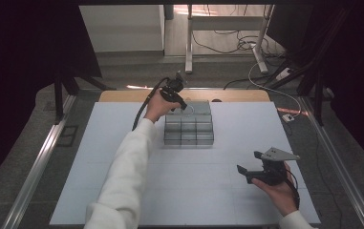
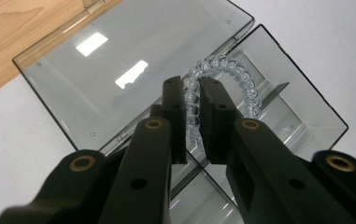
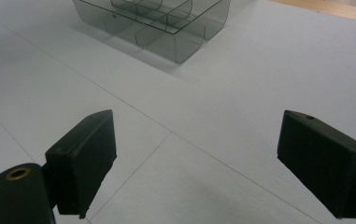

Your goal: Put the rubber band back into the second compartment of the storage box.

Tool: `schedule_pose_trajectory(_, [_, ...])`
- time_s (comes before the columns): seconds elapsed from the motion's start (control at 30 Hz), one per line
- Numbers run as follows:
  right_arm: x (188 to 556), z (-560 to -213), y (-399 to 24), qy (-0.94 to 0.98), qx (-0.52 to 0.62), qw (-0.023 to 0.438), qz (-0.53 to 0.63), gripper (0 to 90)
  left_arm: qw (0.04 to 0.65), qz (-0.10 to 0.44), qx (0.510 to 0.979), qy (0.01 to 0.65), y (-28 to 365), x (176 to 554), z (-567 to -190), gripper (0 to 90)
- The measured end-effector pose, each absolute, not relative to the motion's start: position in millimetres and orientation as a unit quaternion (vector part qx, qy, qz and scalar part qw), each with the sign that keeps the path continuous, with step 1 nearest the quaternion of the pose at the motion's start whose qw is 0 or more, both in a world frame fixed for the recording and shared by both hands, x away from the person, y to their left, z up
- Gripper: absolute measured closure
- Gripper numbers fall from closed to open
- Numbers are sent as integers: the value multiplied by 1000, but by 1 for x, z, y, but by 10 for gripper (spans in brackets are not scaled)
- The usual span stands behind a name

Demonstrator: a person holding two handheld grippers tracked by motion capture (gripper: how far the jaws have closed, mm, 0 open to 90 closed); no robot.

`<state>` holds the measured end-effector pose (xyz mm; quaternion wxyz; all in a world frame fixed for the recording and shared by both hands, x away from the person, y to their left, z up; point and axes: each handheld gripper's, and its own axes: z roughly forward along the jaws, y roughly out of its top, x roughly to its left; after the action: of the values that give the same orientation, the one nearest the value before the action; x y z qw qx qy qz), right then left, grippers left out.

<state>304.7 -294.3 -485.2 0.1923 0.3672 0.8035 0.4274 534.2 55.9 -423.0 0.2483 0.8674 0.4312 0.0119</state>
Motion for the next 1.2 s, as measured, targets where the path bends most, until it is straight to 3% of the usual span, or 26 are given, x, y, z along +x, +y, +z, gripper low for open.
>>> schedule_pose_trajectory(0.7, [305,-486,-295,804,367,193,426,126,227,-4,875,428,45,533,-464,818])
schedule_pose_trajectory(1.2, [305,-486,-295,805,368,193,424,126,229,-2,875,426,45,532,-466,818])
